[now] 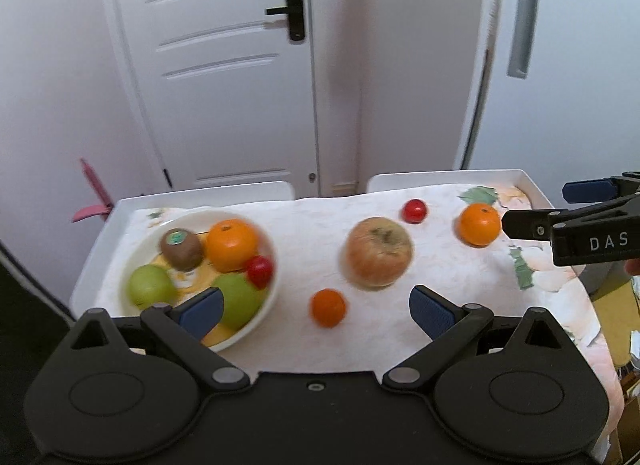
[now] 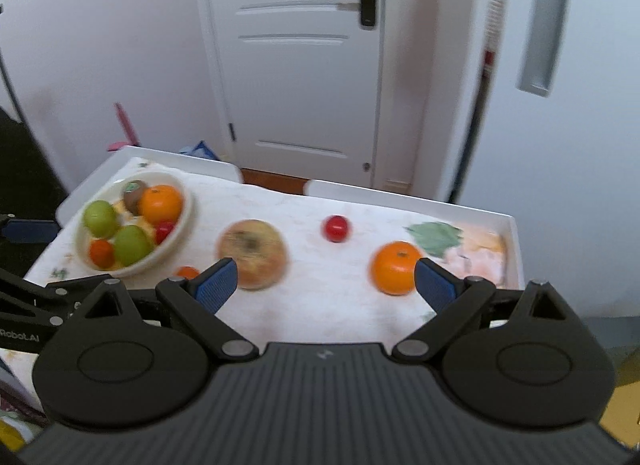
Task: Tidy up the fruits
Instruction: 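Grasp the large apple with the left tool while the right tool grasps the large orange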
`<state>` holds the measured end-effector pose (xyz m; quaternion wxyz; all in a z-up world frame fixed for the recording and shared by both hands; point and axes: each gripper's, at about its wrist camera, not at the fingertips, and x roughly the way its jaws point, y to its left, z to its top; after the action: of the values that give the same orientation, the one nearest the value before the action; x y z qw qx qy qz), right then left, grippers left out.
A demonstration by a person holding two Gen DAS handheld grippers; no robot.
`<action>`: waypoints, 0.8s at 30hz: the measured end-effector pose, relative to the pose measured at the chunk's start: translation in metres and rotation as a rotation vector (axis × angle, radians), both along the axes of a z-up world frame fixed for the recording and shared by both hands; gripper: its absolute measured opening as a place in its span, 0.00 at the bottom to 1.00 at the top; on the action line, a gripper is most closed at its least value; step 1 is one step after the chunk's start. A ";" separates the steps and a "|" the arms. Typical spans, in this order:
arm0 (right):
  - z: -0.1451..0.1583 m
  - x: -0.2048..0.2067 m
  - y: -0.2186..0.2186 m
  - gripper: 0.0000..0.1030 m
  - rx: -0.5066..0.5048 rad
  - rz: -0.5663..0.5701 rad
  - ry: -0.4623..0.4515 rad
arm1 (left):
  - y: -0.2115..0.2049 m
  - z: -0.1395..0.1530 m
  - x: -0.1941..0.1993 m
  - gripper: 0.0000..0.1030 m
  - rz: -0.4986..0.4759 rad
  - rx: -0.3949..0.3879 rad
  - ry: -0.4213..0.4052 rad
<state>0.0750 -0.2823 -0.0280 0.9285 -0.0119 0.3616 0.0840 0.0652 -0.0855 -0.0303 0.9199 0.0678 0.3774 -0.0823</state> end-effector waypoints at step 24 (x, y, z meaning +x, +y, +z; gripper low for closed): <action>-0.092 0.076 -0.072 1.00 0.035 0.017 0.116 | -0.093 -0.082 0.089 0.96 -0.011 0.100 0.042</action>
<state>0.1506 -0.3543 -0.1197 0.9052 0.0064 0.4134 0.0986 0.1539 -0.1789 -0.1123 0.9069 0.1138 0.3997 -0.0699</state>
